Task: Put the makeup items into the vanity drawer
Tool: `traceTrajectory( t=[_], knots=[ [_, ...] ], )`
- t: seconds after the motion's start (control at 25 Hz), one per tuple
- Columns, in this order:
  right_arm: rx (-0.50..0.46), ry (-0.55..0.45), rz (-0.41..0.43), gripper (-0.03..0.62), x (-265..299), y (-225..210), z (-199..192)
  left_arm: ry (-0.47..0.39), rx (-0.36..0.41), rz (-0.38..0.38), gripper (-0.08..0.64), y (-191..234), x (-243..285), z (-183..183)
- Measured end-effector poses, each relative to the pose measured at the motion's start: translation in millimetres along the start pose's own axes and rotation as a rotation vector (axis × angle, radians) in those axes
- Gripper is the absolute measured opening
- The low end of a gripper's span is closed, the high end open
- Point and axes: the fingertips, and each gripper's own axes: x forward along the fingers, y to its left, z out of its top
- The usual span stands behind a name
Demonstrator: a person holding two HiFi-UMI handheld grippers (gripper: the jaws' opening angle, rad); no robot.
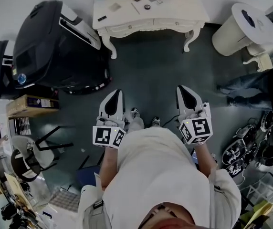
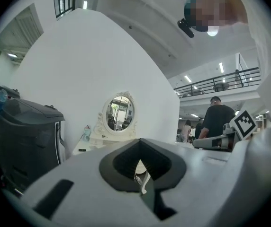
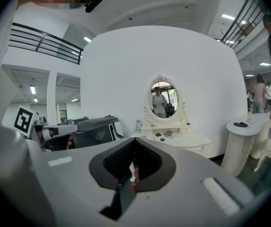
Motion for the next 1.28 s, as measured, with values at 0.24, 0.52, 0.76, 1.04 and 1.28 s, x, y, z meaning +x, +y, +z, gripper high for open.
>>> traceTrajectory(
  t=[0.24, 0.52, 0.76, 1.04, 1.28],
  knots=[
    [-0.007, -0.028, 0.009, 0.008, -19, -23, 4, -0.03, 0.022, 0.014, 0.005, -24, 8, 1],
    [-0.008, -0.03, -0.028, 0.008, -9, -54, 10, -0.039, 0.032, -0.016, 0.005, -28, 47, 5],
    [-0.03, -0.024, -0.068, 0.008, 44, -68, 23, -0.051, 0.028, -0.037, 0.005, 14, 102, 13],
    [-0.032, 0.007, -0.097, 0.008, 142, -78, 56, -0.054, 0.018, -0.033, 0.005, 89, 171, 39],
    [-0.03, 0.017, -0.109, 0.008, 218, -70, 74, -0.053, -0.001, -0.016, 0.005, 159, 218, 50]
  ],
)
